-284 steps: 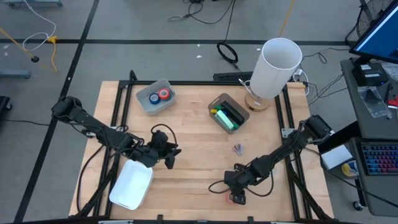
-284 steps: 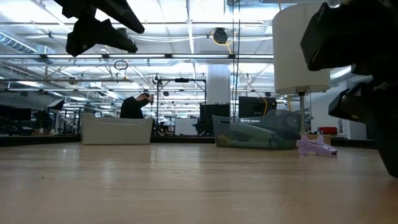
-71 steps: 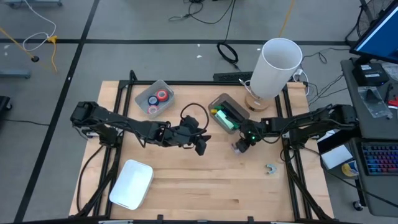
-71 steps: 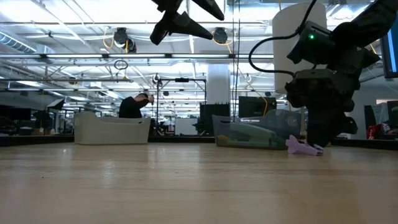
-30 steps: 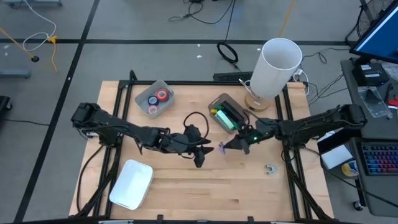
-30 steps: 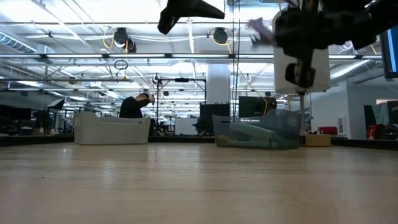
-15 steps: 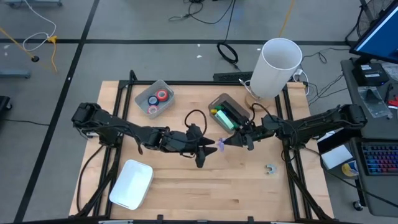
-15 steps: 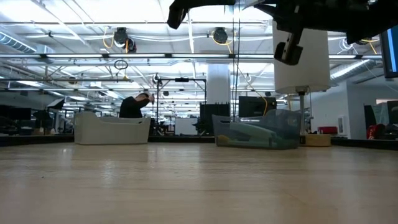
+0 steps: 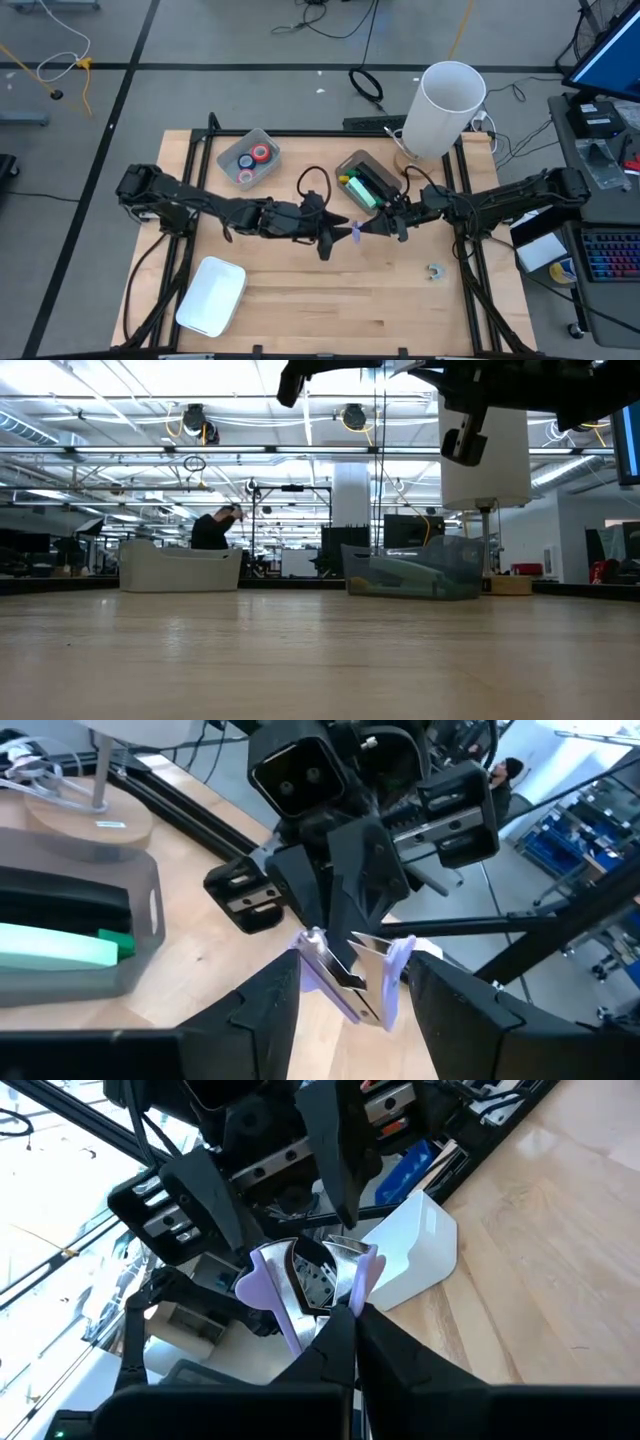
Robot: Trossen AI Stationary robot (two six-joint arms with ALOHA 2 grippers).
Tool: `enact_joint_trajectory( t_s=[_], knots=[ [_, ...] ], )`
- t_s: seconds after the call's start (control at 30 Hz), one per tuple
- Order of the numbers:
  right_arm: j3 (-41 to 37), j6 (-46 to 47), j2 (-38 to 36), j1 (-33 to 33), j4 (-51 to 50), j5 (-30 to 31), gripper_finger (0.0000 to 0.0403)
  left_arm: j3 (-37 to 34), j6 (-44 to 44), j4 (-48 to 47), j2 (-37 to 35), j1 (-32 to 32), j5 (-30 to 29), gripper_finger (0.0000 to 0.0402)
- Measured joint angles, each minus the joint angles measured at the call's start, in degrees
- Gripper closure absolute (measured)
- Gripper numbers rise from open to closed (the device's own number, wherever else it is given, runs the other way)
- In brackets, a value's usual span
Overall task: Pick and place Stapler, Stapler remover, tape
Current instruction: Put the purple staple remover into the white bin
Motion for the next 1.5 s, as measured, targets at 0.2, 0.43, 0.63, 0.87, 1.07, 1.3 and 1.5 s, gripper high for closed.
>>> enact_joint_trajectory(
  t_s=[0.2, 0.43, 0.63, 0.87, 1.07, 1.3, 1.5],
  knots=[
    [0.0, -0.1, 0.0, 0.0, 0.5, 0.3, 0.0403, 0.0, 0.0, 0.0, 0.0, 1.5, 3.2, 0.0256],
    [0.0, -0.4, 0.0, -0.1, 1.3, 1.6, 0.0403, 0.0, 0.8, 0.7, 0.0, 1.8, 4.3, 0.0323],
    [0.1, -0.4, 0.0, -0.1, 1.4, 1.9, 0.0403, 0.0, 2.3, 2.7, 0.0, 2.3, 5.9, 0.0381],
    [0.1, -0.4, 0.0, -0.1, 1.3, 2.9, 0.0403, 0.0, 3.0, 3.2, 0.0, 3.2, 8.8, 0.0398],
    [0.1, -1.0, 0.0, 0.0, 1.3, 3.0, 0.0403, 0.0, 3.8, 2.9, 0.0, 3.2, 8.8, 0.0399],
    [0.0, -3.2, 0.0, -0.1, 0.9, 1.7, 0.038, 0.0, 3.8, 0.9, 0.0, 3.0, 9.5, 0.04],
    [0.0, -2.9, 0.1, -0.1, 0.8, -2.2, 0.0326, 0.0, 2.0, -3.5, 0.0, 2.7, 11.0, 0.0401]
  ],
)
